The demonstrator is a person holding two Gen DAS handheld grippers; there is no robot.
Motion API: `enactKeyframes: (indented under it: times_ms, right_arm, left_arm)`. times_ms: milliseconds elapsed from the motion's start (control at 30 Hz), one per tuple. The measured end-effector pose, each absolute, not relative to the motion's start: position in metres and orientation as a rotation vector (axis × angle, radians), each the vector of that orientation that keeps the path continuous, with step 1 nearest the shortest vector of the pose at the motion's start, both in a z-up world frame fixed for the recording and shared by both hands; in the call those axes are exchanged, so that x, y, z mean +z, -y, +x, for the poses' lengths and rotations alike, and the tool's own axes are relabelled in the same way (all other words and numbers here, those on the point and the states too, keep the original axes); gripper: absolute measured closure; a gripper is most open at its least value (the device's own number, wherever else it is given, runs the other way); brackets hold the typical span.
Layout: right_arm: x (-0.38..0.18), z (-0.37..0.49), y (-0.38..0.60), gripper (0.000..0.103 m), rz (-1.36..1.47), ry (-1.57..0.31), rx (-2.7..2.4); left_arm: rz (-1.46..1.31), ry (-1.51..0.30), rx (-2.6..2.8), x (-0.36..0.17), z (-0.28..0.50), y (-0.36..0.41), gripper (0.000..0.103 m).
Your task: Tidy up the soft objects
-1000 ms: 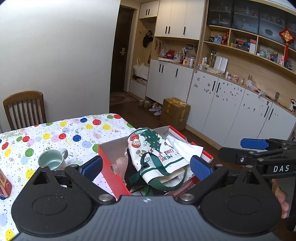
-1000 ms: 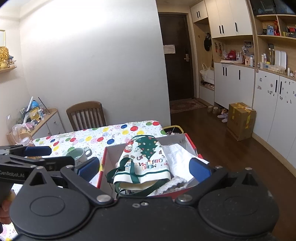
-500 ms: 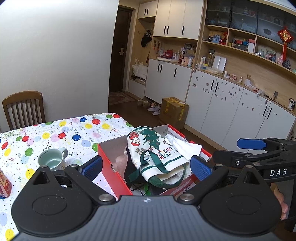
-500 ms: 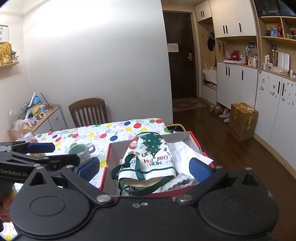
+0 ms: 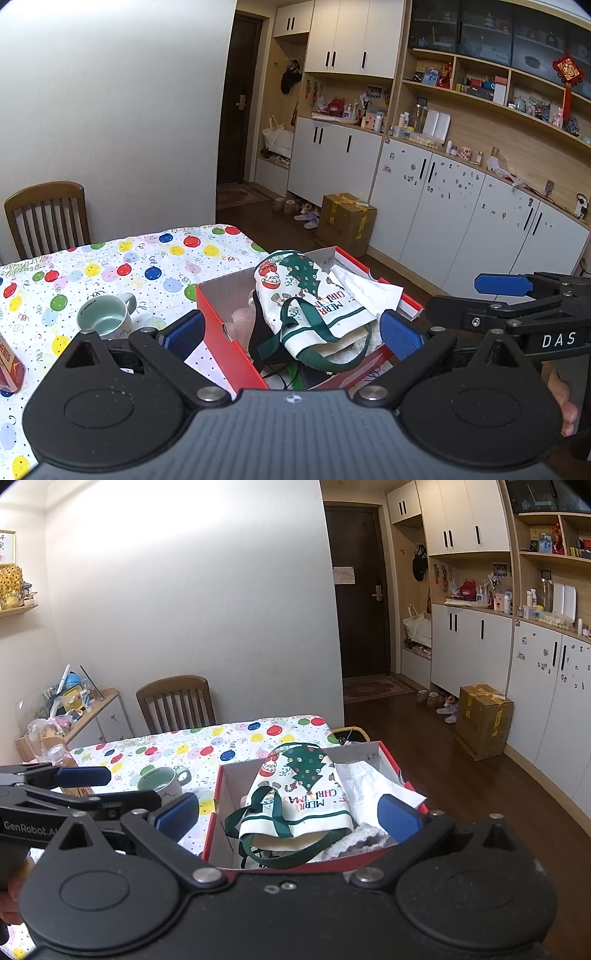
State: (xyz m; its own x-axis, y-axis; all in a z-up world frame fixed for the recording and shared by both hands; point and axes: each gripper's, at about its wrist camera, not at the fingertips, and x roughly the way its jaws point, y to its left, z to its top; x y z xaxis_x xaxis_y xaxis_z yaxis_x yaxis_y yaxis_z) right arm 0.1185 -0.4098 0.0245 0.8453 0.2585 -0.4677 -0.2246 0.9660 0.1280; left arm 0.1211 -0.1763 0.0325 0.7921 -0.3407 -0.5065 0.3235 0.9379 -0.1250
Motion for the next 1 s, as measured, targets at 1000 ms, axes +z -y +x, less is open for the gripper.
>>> enactKeyframes:
  times_ms: [1000]
  right_arm:
    - [0.0246, 0.1156, 0.4078, 0.000, 0.071, -0.504, 0.257]
  left_arm:
    - [-0.050, -0.560, -0.360, 0.0299, 0.1142, 0.1716, 0.002]
